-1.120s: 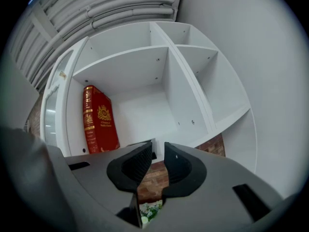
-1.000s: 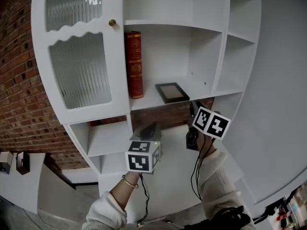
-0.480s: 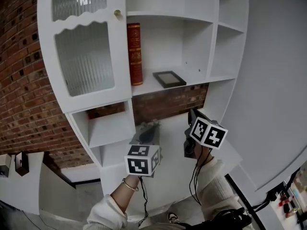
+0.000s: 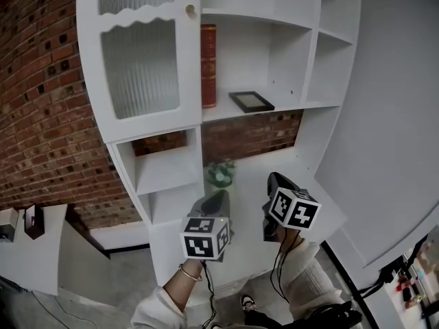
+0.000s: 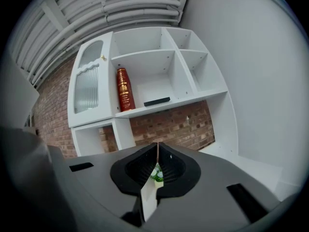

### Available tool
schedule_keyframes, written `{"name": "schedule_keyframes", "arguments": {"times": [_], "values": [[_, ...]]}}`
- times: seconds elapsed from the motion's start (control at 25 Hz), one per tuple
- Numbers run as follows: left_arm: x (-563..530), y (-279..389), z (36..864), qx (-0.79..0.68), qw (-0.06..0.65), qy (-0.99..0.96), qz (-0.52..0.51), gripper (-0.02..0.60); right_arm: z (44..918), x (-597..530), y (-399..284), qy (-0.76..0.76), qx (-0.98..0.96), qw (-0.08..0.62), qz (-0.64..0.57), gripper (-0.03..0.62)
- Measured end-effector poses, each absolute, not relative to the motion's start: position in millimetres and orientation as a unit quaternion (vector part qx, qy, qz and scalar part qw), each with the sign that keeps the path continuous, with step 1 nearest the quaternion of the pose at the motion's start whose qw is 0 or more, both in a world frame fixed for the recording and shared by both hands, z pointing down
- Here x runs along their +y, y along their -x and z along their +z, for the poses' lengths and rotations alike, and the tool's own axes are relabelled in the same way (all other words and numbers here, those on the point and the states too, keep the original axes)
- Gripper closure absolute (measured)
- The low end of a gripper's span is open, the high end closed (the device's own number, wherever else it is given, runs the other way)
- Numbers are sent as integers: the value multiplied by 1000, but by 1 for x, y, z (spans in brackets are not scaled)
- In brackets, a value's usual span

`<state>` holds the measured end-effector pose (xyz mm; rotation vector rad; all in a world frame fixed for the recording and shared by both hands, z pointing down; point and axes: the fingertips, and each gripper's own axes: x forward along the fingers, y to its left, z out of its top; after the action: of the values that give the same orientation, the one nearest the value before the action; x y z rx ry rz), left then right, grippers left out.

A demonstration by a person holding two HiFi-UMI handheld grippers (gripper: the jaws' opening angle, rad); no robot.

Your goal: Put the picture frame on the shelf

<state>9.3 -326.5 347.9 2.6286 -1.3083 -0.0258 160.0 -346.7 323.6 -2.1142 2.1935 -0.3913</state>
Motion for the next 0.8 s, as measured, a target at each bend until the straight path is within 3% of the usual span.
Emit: {"name": "schedule_keyframes", "arguments": {"times": [0.8], "values": [[-320, -76, 392, -450, 156, -879, 8, 575, 383, -319, -190, 652, 744, -1, -146, 569]]}}
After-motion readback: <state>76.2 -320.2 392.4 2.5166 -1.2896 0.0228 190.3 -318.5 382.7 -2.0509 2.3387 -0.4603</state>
